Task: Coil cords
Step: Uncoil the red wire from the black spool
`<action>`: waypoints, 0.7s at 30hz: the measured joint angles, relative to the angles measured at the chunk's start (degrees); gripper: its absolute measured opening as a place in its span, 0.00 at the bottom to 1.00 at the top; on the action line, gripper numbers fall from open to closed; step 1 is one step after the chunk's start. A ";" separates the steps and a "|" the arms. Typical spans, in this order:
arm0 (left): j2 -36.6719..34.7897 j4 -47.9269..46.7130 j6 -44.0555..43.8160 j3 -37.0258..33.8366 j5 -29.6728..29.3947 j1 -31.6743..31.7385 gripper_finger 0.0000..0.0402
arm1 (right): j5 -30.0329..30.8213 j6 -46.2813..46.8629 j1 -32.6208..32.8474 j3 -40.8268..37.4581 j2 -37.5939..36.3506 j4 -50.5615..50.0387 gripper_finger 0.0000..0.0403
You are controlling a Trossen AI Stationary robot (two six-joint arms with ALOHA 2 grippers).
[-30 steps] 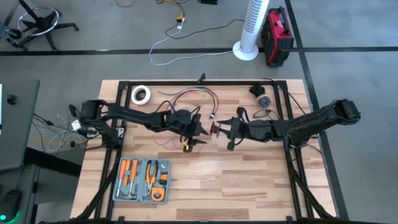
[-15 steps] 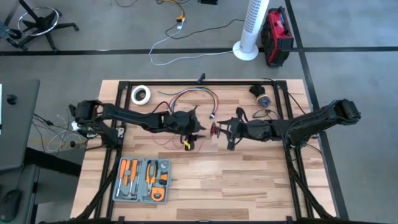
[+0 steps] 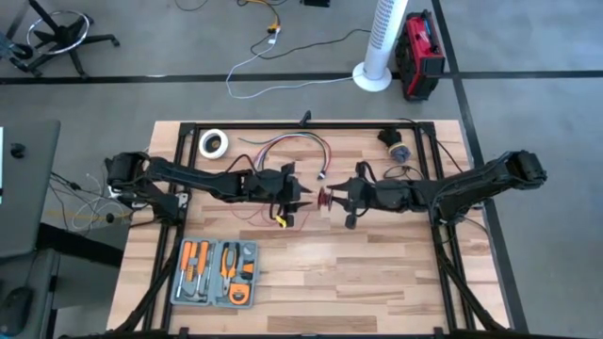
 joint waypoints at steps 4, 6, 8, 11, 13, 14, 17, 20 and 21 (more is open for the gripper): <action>1.34 3.43 1.60 0.03 0.07 0.04 0.34 | -0.18 -0.05 0.35 0.00 0.00 1.29 0.27; 2.60 4.08 1.66 -0.02 0.14 0.09 0.33 | -0.18 -0.89 0.33 0.00 0.00 1.97 0.27; 4.03 6.49 1.93 0.02 0.29 0.09 0.32 | -0.16 -1.36 0.35 0.04 -0.02 2.63 0.27; 5.06 7.39 2.19 0.02 -1.18 0.10 0.28 | -0.16 -1.43 0.37 0.04 -0.02 2.35 0.27; 5.34 8.27 3.02 0.02 -3.00 0.11 0.23 | -0.14 -1.55 0.37 0.04 -0.02 2.33 0.27; 5.35 8.66 3.51 0.02 -3.91 0.11 0.19 | -0.16 -1.57 0.37 0.04 -0.02 2.37 0.27; 5.35 9.64 4.93 0.02 -4.48 0.15 0.06 | -0.14 -1.57 0.37 0.04 -0.02 2.07 0.27; 5.35 9.75 5.68 0.02 -4.49 0.13 0.02 | -0.14 -1.57 0.37 0.04 -0.02 1.71 0.27; 5.34 9.75 5.69 0.02 -4.50 0.13 0.02 | -0.13 -1.57 0.37 0.04 -0.02 1.45 0.27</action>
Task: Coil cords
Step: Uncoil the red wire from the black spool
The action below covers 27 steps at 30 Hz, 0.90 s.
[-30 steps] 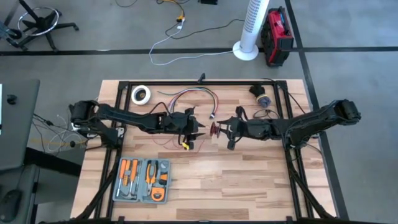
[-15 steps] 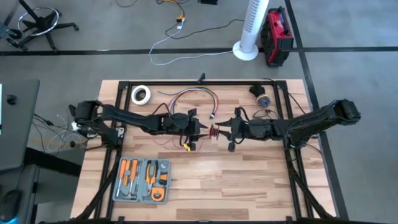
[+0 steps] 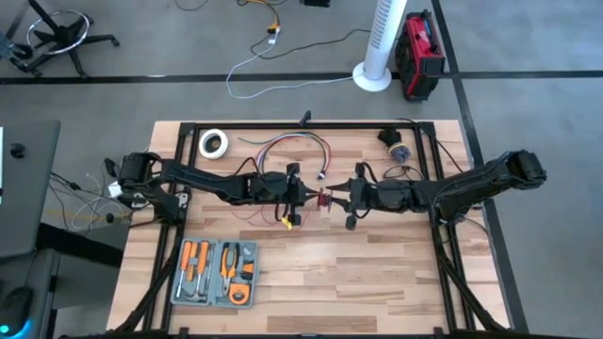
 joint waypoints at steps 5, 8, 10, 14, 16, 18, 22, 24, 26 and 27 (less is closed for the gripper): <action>-0.85 -1.46 1.15 0.00 -1.82 0.00 0.00 | 0.08 0.85 -0.53 0.00 0.00 -5.01 0.27; -2.80 -2.17 3.23 0.00 -7.03 -0.04 0.00 | -3.37 2.39 -0.66 0.00 0.00 -9.79 0.27; -4.35 -2.34 4.28 0.00 -9.99 -0.04 0.00 | -7.43 3.47 -0.62 0.00 0.00 -12.67 0.27; -8.28 -2.17 5.50 0.00 -10.01 -0.29 0.00 | -8.87 6.08 -0.57 0.00 0.00 -17.39 0.27; -10.31 -2.94 5.54 0.00 -6.78 -0.64 0.00 | -8.10 7.43 -0.73 0.00 0.00 -18.54 0.27; -12.24 -4.07 6.08 0.00 -0.25 -0.81 0.00 | -5.73 8.40 -1.12 0.00 0.00 -18.67 0.27; -14.56 -6.53 5.94 0.00 11.17 -0.96 0.00 | 3.49 9.64 -1.73 0.00 0.02 -18.68 0.27; -14.84 -8.14 5.42 0.00 13.88 -1.01 0.00 | 8.10 9.79 -1.79 0.00 0.02 -18.27 0.27; -14.85 -10.14 5.43 0.00 15.18 -0.98 0.00 | 12.91 10.00 -1.69 -0.02 0.02 -17.74 0.27; -14.83 -11.48 5.45 0.00 15.85 -0.98 0.00 | 15.13 9.95 -1.68 -0.02 0.02 -17.06 0.27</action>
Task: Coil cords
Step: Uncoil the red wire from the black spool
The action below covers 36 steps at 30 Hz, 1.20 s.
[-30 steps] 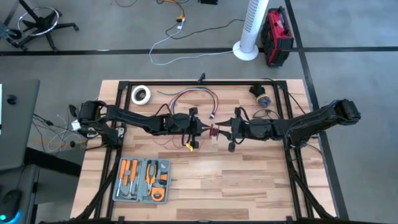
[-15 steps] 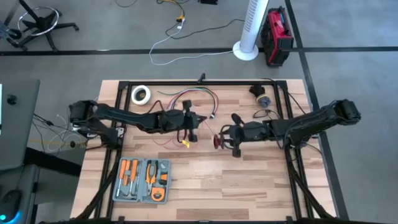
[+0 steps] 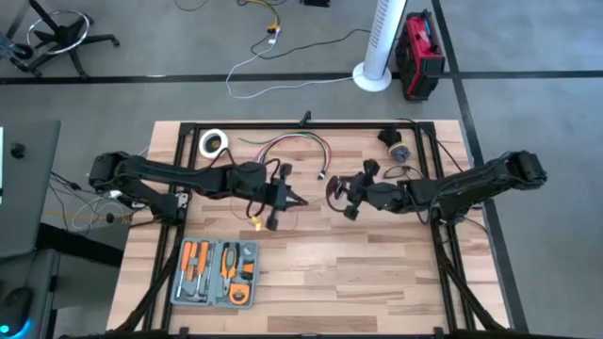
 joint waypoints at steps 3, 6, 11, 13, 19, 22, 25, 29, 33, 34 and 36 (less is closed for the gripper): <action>0.56 -4.60 1.58 0.00 3.97 0.03 0.00 | 5.36 -1.54 0.07 0.00 0.00 3.38 0.27; 1.24 -8.26 2.82 -0.08 7.70 -0.01 0.00 | 6.68 -5.68 0.49 -0.02 0.02 7.77 0.27; 2.54 -9.95 3.42 -0.08 6.97 0.02 0.00 | 6.48 -13.10 2.34 -0.02 0.02 15.22 0.27; 3.58 -8.93 4.19 0.03 4.43 0.09 0.00 | 6.35 -16.44 3.91 -0.02 0.02 17.89 0.27; 5.67 -8.75 4.46 -0.04 -8.29 0.93 0.00 | 2.24 -24.83 10.05 -0.02 0.00 22.33 0.27; 6.16 -7.34 2.97 -0.02 -13.29 2.18 0.00 | -3.18 -26.76 12.47 -0.04 0.02 23.09 0.27; 6.67 -4.83 1.45 0.02 -16.17 3.78 0.00 | -8.42 -27.29 13.75 -0.02 0.02 22.70 0.27; 6.67 -1.46 0.06 -0.02 -17.03 5.80 0.00 | -12.50 -25.69 14.27 -0.02 0.02 20.10 0.27; 6.50 3.27 0.17 -0.02 -17.06 6.68 0.00 | -13.60 -21.95 13.81 -0.02 0.02 15.33 0.27; 6.43 4.59 0.75 -0.02 -17.05 6.68 0.00 | -13.58 -20.66 13.76 -0.02 0.02 13.95 0.27; 6.20 6.63 2.03 -0.02 -17.03 6.68 0.00 | -13.58 -18.62 13.17 -0.02 0.02 11.33 0.27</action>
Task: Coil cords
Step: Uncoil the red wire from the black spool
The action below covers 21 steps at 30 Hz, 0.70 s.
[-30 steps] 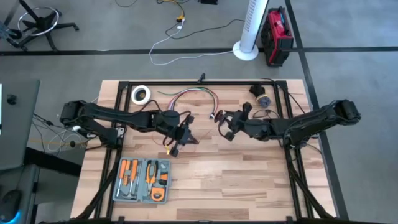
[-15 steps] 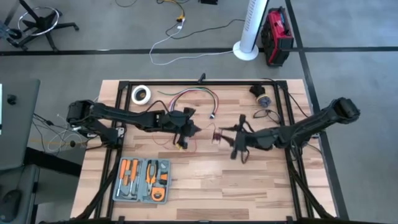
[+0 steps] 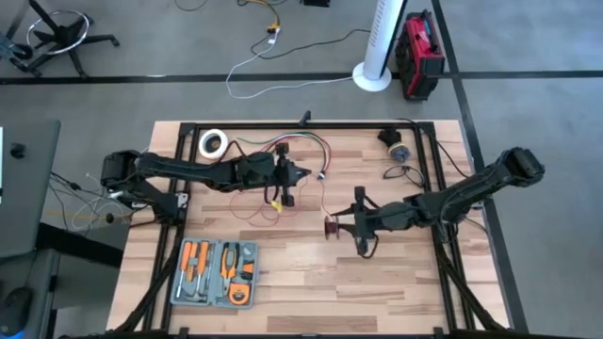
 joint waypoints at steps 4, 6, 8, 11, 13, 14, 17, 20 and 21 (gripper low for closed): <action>-1.97 1.61 1.29 0.00 0.06 -0.31 0.00 | -0.04 4.12 -1.09 0.00 0.00 -4.12 0.27; -3.27 1.77 0.14 0.00 0.74 -0.58 0.00 | -0.03 5.79 -1.84 0.00 0.00 -5.54 0.27; -4.58 1.41 -1.35 0.00 2.17 -0.95 0.00 | 0.01 6.71 -2.61 0.00 0.00 -6.20 0.27; -6.44 0.53 -2.33 0.00 5.20 -1.90 0.00 | 0.05 7.47 -3.72 0.00 0.00 -6.97 0.27; -7.54 -0.21 -2.28 0.00 6.29 -2.70 0.00 | 0.05 8.09 -4.48 0.00 0.00 -7.65 0.27; -8.08 -0.57 -2.27 0.00 6.41 -3.20 0.00 | 0.05 8.35 -4.93 0.00 0.00 -8.07 0.27; -10.00 -1.97 -2.27 0.00 6.64 -4.53 0.00 | 0.11 9.66 -6.35 0.00 0.00 -9.73 0.27; -11.82 -4.26 -2.25 0.00 6.67 -5.94 0.00 | 0.22 10.94 -7.80 0.00 0.00 -10.64 0.27; -12.28 -5.03 -2.25 0.00 6.67 -6.37 0.00 | 0.22 11.15 -8.21 0.00 0.00 -10.83 0.27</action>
